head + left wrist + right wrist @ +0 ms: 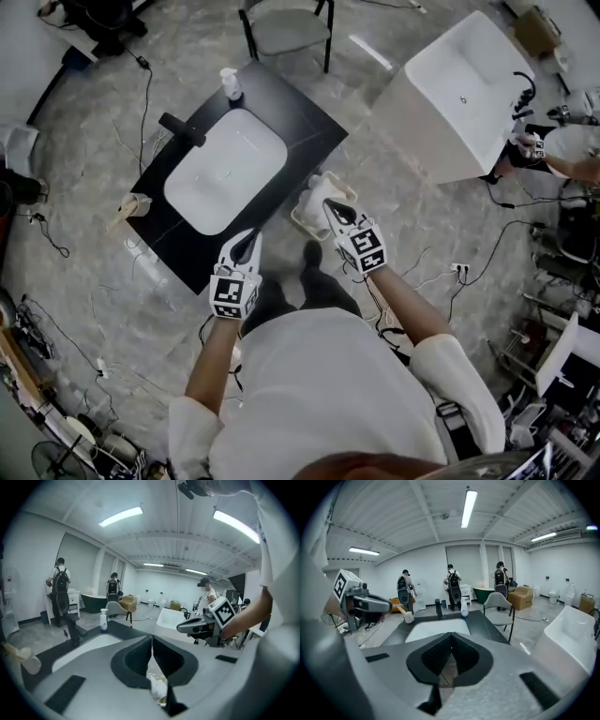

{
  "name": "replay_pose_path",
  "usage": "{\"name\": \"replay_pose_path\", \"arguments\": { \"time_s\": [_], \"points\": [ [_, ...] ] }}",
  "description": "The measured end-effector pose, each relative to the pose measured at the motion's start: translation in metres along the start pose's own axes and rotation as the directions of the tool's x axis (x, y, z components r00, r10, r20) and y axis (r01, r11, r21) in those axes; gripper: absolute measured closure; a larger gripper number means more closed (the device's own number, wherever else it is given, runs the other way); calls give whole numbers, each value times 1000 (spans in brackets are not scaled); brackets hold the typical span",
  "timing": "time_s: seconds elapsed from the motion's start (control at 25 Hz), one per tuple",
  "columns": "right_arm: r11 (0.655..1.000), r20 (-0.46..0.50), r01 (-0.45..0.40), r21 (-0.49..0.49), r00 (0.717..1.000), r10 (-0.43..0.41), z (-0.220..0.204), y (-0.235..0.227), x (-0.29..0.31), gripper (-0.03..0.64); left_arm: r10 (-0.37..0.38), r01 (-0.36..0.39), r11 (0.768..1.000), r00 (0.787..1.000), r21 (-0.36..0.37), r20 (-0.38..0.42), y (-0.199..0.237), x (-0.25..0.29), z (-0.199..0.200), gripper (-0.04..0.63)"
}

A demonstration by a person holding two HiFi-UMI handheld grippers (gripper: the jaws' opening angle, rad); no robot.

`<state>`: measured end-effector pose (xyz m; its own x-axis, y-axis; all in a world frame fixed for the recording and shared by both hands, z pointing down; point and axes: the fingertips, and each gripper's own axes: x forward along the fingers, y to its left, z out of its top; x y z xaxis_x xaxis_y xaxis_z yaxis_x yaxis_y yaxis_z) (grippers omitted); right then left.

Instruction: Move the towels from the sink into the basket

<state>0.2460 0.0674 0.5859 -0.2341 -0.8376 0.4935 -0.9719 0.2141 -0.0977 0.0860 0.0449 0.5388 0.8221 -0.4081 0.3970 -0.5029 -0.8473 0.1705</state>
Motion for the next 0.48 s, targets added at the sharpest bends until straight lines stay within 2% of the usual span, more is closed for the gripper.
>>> {"name": "replay_pose_path", "arguments": {
  "time_s": [0.2, 0.48],
  "points": [
    [1000, 81, -12, -8, 997, 13, 62, 26, -38, 621, 20, -19, 1000, 999, -15, 42, -4, -41, 31, 582],
    [999, 164, -17, -47, 986, 25, 123, 50, -83, 621, 77, -67, 995, 987, -77, 141, -6, -93, 74, 583]
  ]
}}
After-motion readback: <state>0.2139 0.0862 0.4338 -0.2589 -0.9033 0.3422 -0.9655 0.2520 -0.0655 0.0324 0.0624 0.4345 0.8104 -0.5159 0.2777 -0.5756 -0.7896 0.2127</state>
